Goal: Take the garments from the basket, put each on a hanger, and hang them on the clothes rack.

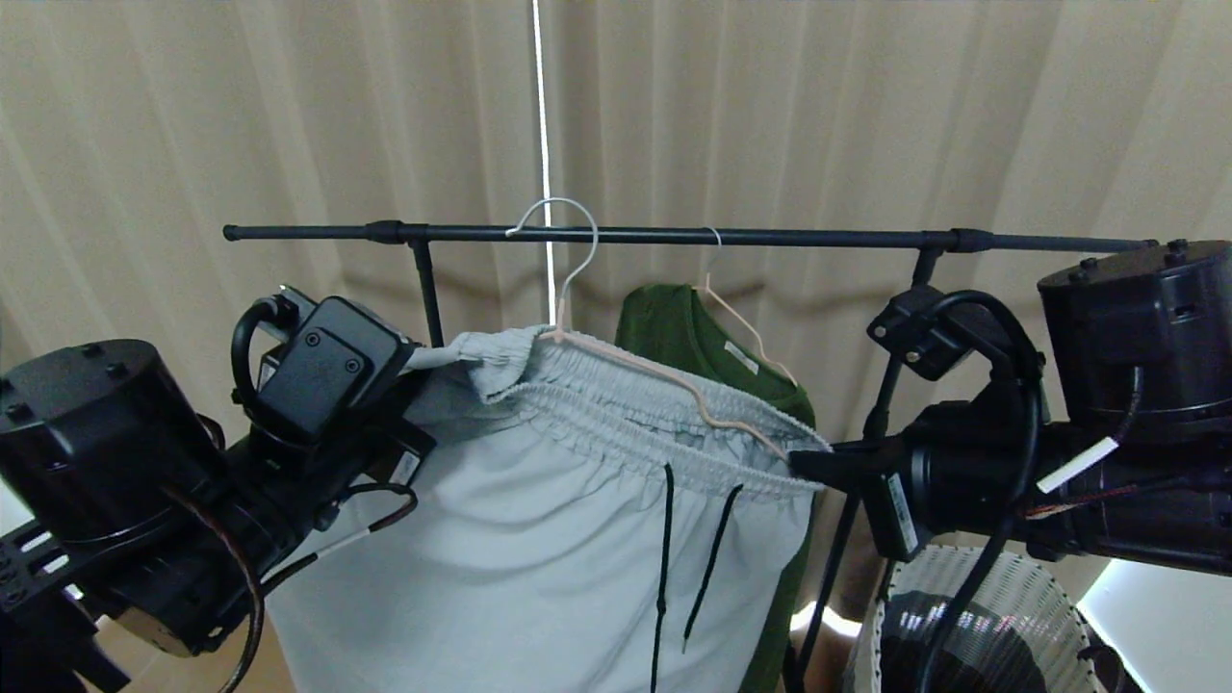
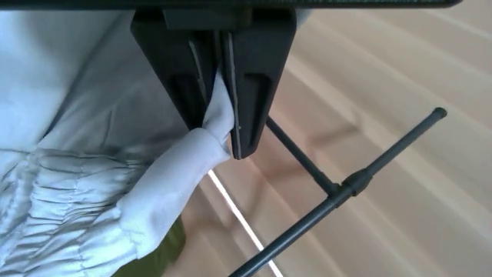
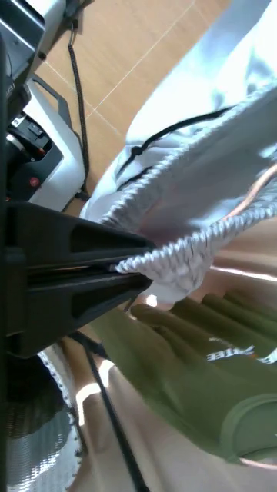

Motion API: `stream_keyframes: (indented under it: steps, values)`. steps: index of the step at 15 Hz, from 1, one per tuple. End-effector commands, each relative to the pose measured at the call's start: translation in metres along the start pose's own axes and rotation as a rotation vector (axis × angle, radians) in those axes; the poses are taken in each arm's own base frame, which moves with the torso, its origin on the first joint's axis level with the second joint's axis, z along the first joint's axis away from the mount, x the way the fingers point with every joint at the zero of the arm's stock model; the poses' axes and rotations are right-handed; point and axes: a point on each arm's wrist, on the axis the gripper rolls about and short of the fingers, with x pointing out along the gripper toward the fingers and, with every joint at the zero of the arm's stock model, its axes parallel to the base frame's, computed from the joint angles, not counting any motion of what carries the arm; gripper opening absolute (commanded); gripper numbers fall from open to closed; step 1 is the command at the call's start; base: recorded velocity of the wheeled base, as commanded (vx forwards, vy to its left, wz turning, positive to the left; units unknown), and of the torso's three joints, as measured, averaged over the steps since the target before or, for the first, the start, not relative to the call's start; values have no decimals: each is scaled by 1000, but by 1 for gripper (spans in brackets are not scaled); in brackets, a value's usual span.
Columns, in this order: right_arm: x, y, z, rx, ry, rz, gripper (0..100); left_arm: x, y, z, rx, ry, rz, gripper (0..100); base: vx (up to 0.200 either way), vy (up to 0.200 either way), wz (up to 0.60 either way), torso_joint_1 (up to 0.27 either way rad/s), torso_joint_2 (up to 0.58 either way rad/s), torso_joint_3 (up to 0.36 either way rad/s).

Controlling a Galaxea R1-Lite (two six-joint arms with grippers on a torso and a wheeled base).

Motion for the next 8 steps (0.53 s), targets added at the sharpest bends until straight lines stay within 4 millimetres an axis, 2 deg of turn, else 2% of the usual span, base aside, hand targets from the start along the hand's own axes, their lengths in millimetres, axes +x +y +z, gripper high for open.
stream_keyframes:
  steps: [1,5,7,8]
  values:
    - [-10,0,-2,-6,-19,5,100,1,-2,0,-2,0,-7,0,0,0,0,0,0,0]
    - [-10,-2,-12,-138,-160,10,100,2,-6,3,-51,-9,-23,0,0,0,0,0,0,0]
    - [-8,-10,-23,-284,-228,-18,100,7,-10,3,-107,-2,-30,0,0,0,0,0,0,0]
    - [-7,-9,-20,-325,-254,-14,100,6,-13,5,-129,-12,-44,0,0,0,0,0,0,0]
